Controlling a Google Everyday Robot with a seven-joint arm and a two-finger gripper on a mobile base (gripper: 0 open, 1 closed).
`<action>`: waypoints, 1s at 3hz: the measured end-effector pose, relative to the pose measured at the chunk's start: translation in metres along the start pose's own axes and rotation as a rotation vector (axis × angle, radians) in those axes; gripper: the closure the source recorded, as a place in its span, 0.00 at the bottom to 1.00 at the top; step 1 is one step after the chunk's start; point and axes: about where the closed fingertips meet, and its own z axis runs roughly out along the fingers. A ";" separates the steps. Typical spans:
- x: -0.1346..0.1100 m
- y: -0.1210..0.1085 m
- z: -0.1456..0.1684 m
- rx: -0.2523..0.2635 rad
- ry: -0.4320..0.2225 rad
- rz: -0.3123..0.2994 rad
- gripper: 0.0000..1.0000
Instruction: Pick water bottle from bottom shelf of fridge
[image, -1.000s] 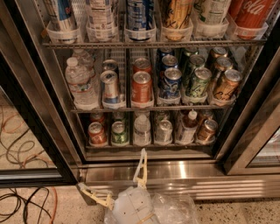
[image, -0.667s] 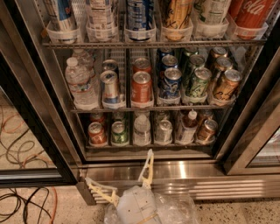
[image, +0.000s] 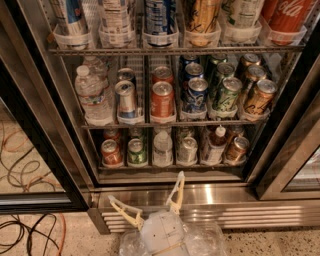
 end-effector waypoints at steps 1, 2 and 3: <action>0.016 -0.008 0.009 0.056 0.008 -0.027 0.00; 0.030 -0.019 0.023 0.116 0.004 -0.050 0.00; 0.067 -0.035 0.046 0.173 -0.005 -0.026 0.00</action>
Offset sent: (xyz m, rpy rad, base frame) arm 0.0640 -0.0221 -0.0336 -0.0156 -0.0119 -0.2195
